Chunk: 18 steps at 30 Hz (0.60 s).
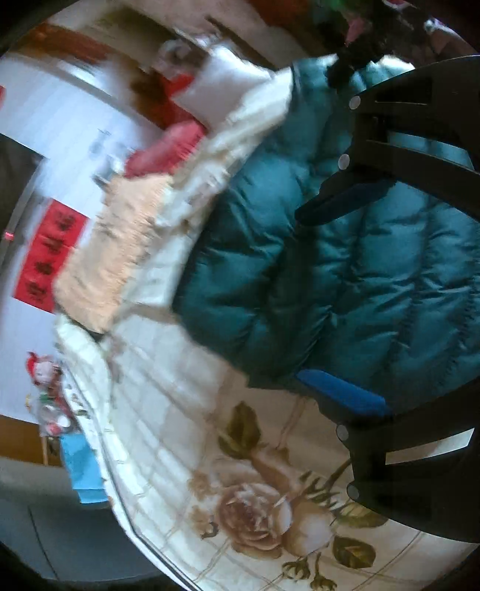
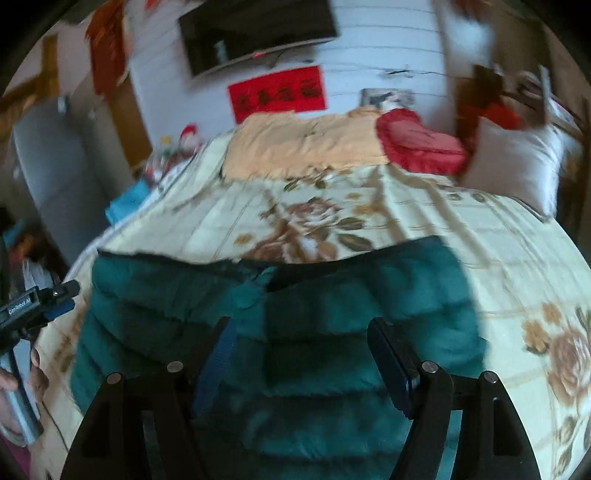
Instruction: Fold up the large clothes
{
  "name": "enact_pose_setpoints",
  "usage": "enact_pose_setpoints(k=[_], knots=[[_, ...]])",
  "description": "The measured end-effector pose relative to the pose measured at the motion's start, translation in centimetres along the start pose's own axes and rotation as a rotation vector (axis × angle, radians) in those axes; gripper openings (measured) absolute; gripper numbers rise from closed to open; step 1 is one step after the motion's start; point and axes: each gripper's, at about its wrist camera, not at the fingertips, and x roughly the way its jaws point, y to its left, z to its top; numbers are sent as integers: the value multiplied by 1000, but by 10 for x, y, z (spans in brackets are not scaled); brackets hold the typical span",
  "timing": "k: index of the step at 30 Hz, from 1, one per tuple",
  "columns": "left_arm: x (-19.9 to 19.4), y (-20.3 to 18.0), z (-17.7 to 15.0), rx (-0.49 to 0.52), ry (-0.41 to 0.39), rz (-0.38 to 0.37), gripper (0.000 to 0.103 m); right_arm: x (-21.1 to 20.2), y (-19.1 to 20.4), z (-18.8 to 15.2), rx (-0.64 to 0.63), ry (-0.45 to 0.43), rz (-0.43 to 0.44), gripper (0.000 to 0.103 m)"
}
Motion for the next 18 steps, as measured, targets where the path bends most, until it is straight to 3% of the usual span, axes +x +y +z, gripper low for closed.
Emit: enact_pose_setpoints(k=[4,6,11,16,18], knots=[[36,-1,-3,12,50,98,84,50,4,5,-5,61,-61,72],[51,-3,0,33,77,132,86,77,2,3,-20,138,-58,73],[72,-7,6,65,109,171,89,111,-1,2,-28,211,-122,74],[73,-5,2,81,98,163,89,89,0,4,-21,204,-120,74],[73,-5,2,80,97,162,89,60,-8,11,7,124,-88,74]])
